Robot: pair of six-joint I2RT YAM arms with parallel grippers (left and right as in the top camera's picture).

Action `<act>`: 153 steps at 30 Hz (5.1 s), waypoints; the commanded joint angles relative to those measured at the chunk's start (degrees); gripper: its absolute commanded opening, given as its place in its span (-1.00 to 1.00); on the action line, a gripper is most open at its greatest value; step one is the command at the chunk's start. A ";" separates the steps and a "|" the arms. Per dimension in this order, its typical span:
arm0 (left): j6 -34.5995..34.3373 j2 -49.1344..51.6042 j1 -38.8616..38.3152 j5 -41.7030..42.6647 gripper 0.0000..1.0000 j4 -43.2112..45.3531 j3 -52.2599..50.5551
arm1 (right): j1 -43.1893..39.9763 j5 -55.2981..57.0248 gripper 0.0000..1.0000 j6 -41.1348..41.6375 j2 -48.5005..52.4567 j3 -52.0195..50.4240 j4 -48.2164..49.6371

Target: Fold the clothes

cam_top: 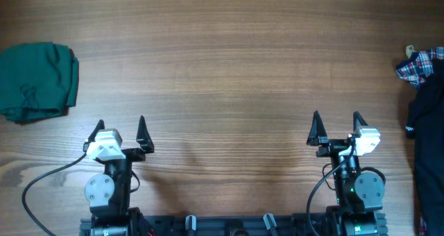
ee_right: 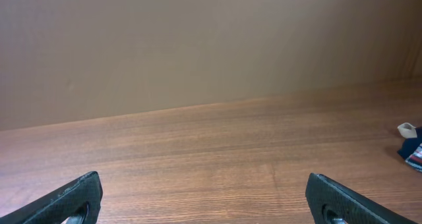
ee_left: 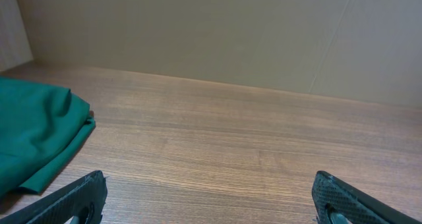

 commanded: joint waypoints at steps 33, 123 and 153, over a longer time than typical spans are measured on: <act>1.11 -0.26 0.48 -0.57 0.99 -0.37 -0.28 | -0.33 -0.50 0.99 -0.98 0.02 -0.07 0.13; 1.11 -0.26 0.48 -0.57 0.99 -0.37 -0.28 | -42.49 5.16 0.28 -3.52 108.24 82.53 -47.71; 1.11 -0.26 0.48 -0.57 1.00 -0.37 -0.28 | -44.46 -3.02 -0.92 -6.16 96.24 88.28 -45.13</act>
